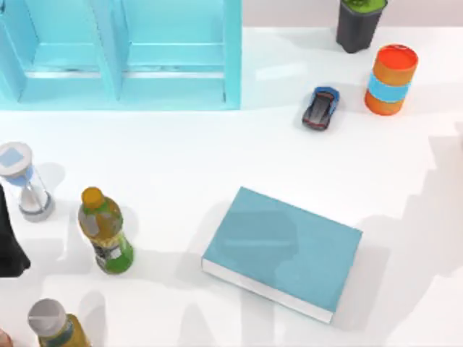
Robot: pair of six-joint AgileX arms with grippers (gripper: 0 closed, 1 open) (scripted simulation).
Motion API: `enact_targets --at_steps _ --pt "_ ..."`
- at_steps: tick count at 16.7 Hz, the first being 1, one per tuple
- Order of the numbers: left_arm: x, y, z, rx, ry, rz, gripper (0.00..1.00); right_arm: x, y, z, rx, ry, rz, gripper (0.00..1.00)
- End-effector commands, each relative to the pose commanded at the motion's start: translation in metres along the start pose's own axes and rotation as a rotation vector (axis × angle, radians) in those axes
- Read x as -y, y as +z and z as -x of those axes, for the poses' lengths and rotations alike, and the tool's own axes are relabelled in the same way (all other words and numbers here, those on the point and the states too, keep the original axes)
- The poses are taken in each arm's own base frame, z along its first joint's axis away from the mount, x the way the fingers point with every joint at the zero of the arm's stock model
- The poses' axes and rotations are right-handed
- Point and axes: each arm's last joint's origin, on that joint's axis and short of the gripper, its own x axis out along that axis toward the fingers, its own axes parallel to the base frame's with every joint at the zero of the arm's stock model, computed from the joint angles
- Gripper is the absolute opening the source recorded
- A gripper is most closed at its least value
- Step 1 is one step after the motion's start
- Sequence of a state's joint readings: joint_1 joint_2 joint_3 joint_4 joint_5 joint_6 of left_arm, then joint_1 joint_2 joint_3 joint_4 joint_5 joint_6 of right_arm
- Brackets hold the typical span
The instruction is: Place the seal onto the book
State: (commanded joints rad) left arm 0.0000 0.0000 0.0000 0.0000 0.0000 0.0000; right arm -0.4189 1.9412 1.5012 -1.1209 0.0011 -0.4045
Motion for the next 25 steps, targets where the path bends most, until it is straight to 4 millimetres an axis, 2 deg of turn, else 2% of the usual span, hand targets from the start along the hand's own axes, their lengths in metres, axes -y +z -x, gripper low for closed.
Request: enact_targets --at_steps 3,5,9,22,25 --pt "0.0 0.0 0.0 0.0 0.0 0.0 1.0 0.0 -0.001 -0.037 0.008 -0.003 0.0 1.0" --pt "0.0 0.0 0.0 0.0 0.0 0.0 1.0 -0.001 -0.003 -0.052 0.0 0.0 0.0 1.0" --pt "0.0 0.0 0.0 0.0 0.0 0.0 1.0 -0.001 -0.004 -0.055 -0.002 0.001 0.0 1.0" --pt "0.0 0.0 0.0 0.0 0.0 0.0 1.0 -0.001 -0.004 -0.055 -0.002 0.001 0.0 0.02" --pt "0.0 0.0 0.0 0.0 0.0 0.0 1.0 -0.001 -0.004 -0.055 -0.002 0.001 0.0 0.0"
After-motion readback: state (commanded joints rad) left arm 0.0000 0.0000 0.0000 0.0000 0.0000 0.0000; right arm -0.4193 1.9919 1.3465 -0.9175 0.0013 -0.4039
